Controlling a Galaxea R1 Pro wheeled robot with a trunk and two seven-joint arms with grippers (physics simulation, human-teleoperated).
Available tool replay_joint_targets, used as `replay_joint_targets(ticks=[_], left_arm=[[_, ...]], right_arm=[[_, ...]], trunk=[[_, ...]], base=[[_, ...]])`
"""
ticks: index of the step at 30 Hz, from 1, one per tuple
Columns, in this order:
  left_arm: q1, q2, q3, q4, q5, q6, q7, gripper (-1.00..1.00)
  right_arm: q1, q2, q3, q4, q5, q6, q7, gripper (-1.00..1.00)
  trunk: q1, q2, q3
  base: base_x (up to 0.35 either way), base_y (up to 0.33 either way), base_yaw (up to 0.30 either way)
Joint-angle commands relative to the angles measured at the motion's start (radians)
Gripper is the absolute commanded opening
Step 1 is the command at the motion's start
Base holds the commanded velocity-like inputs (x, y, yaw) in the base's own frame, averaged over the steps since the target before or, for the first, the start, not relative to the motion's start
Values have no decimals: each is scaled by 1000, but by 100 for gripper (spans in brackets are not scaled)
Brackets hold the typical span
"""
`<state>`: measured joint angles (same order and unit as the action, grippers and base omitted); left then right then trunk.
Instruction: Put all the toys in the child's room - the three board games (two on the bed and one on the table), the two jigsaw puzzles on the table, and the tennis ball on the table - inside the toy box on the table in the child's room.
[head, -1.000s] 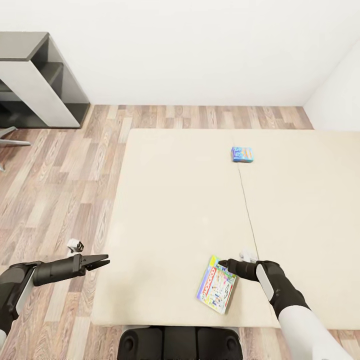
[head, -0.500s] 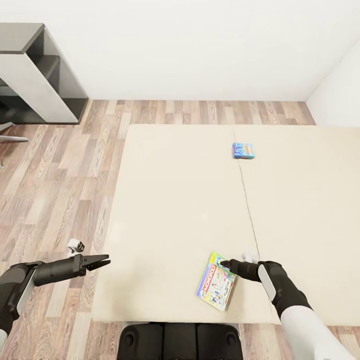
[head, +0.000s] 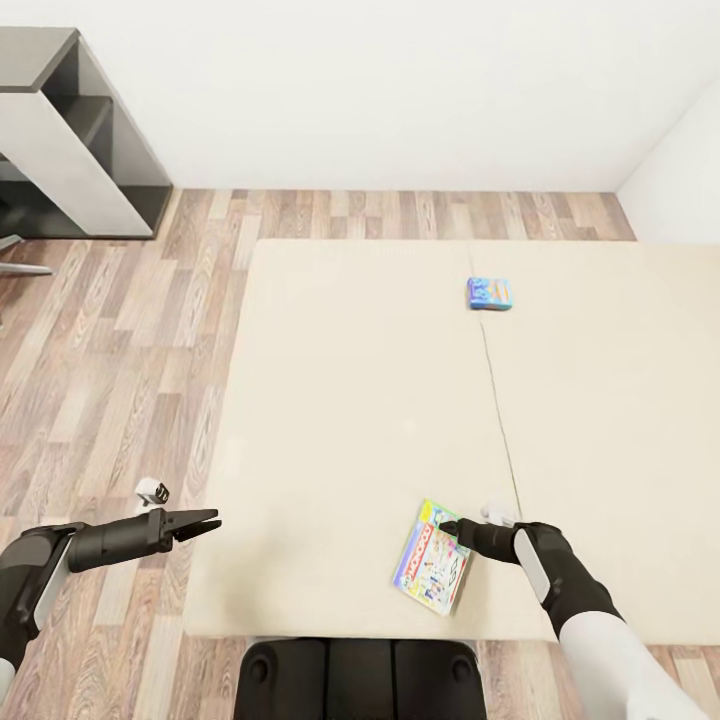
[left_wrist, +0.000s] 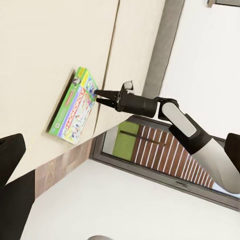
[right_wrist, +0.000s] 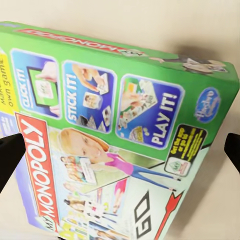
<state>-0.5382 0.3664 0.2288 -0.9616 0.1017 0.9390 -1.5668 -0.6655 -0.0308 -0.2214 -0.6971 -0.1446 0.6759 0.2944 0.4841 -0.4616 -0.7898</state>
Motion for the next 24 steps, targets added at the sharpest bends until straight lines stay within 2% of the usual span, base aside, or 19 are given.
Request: replay_joint_targets(ticks=[1,24], left_arm=[[0,0,0,0,0,11,-4,100],[0,-1,0,0,-1,11,-4,100]], right_arm=[[0,1,-3,-1,-5,6,1,100],[0,5,0,-2,-2,1,3,100]], trunk=[[0,-1,-3],[0,-1,-11]], base=[[0,0,0],[0,0,0]])
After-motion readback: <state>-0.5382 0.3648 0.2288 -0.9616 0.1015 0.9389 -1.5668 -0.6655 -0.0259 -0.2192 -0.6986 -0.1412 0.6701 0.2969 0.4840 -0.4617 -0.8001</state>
